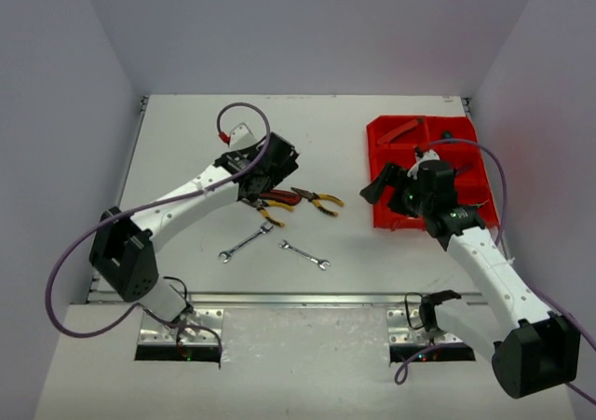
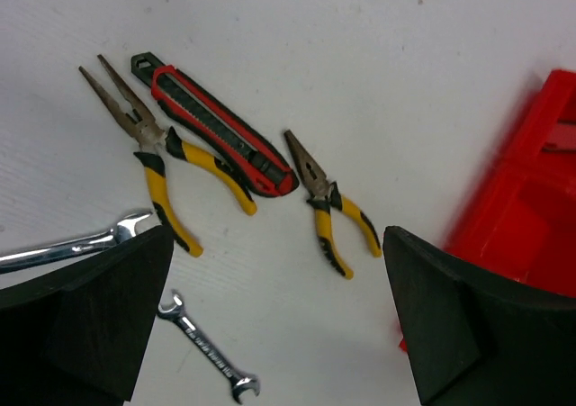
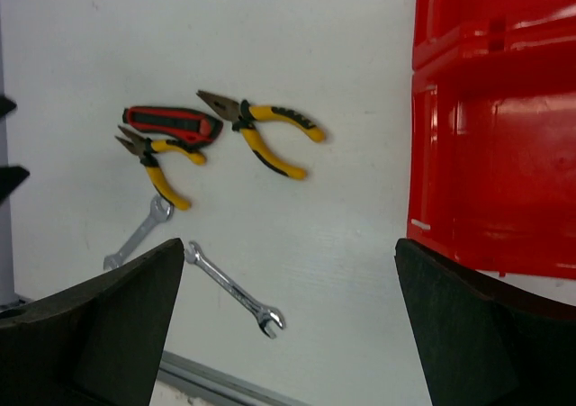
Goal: Sort the tools into containers
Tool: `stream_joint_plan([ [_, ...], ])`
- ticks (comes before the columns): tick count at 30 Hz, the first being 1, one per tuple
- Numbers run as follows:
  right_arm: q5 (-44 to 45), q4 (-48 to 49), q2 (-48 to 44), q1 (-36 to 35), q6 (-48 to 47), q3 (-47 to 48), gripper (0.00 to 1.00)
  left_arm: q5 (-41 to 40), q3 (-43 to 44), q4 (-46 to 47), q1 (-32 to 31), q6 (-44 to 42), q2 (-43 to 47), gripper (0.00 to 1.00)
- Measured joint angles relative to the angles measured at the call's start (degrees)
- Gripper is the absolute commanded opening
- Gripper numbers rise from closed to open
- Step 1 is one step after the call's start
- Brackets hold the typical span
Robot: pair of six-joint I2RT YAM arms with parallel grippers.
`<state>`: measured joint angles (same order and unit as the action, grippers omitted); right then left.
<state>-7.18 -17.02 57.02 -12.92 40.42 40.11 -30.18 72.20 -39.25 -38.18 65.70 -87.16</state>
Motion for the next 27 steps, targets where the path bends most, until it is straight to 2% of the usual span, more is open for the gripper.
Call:
stream_joint_plan([
  [5,-0.2,-1.4,-10.5,0.0,-0.2,-7.4,0.99,-0.3,13.1,-9.0,5.2,10.4,-15.0,0.86],
  [10,1.0,-3.6,-18.9,0.0,-0.8,-9.0,0.99,-0.6,18.7,-17.6,9.4,15.7,-25.3,0.71],
  [11,1.1,-3.8,-19.8,0.0,-0.9,-9.0,0.99,-0.9,18.9,-18.6,9.9,16.4,-26.2,0.68],
  [15,1.2,-4.3,-21.9,0.0,-1.4,-9.7,0.99,-1.2,18.9,-20.7,10.2,18.1,-27.5,0.65],
  [20,1.2,-5.0,-22.4,0.0,-1.7,-10.5,0.99,-0.9,19.9,-20.3,10.2,18.2,-28.9,0.59],
  [25,1.1,-5.8,-22.6,0.0,-1.7,-11.0,0.99,-0.2,20.4,-19.6,10.2,18.3,-31.2,0.57],
  [27,1.1,-6.0,-22.8,0.0,-1.7,-11.1,0.99,0.2,20.4,-19.2,10.2,18.3,-32.2,0.53],
])
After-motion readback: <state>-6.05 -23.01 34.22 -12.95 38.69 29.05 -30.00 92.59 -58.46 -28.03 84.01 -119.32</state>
